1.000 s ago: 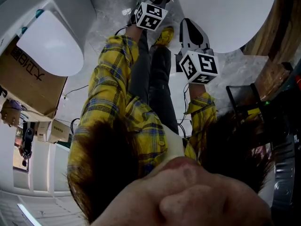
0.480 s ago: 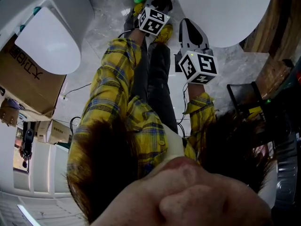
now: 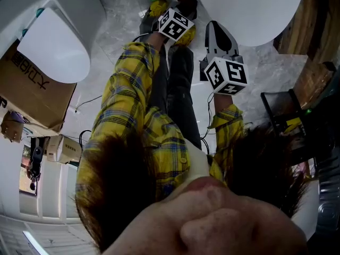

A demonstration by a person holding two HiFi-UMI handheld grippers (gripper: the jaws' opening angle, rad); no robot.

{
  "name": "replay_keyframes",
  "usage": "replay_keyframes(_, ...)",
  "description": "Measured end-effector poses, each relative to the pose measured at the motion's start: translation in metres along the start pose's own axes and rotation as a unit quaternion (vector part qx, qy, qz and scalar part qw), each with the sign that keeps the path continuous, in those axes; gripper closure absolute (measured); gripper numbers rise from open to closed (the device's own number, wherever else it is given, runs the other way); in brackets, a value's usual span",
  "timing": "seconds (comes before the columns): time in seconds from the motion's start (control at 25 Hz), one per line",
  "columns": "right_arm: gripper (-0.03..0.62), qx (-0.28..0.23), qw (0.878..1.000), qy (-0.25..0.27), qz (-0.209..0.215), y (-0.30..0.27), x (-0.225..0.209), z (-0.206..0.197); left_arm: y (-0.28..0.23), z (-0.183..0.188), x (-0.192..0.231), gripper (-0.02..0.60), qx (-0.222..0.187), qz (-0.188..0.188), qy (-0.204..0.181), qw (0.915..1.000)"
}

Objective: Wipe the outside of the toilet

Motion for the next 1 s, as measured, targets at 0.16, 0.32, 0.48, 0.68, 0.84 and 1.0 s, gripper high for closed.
replay_keyframes(0.16, 0.568, -0.005, 1.0, 0.0, -0.005, 0.011, -0.002, -0.003, 0.001, -0.006, -0.016, 0.485, 0.008, -0.02, -0.013, 0.9997)
replay_keyframes(0.32, 0.568, -0.011, 1.0, -0.003, -0.01, 0.021, -0.003, -0.004, 0.005, -0.009, -0.033, 0.485, 0.007, -0.046, -0.021, 0.9987)
replay_keyframes(0.48, 0.568, -0.019, 1.0, -0.005, -0.015, 0.028, -0.002, -0.003, 0.012, -0.013, -0.046, 0.485, 0.007, -0.081, -0.032, 0.9962)
replay_keyframes(0.68, 0.568, -0.035, 0.999, -0.009, -0.021, 0.044, 0.001, 0.001, 0.027, -0.008, -0.059, 0.485, 0.007, -0.1, -0.058, 0.9933)
replay_keyframes(0.84, 0.568, -0.044, 0.999, -0.013, -0.024, 0.063, 0.001, 0.005, 0.043, -0.001, -0.075, 0.485, 0.009, -0.116, -0.068, 0.9909)
replay_keyframes(1.0, 0.568, -0.057, 0.998, -0.013, -0.026, 0.076, 0.005, 0.01, 0.062, 0.003, -0.081, 0.485, 0.015, -0.123, -0.086, 0.9885)
Point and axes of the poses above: the fingertips, and each gripper's own axes: y backward along the fingers, x to its left, z out of its top, the point moved 9 cm from there along y, backward along the fingers, and after that the axes turned 9 degrees about z, right-handed, at the moved point
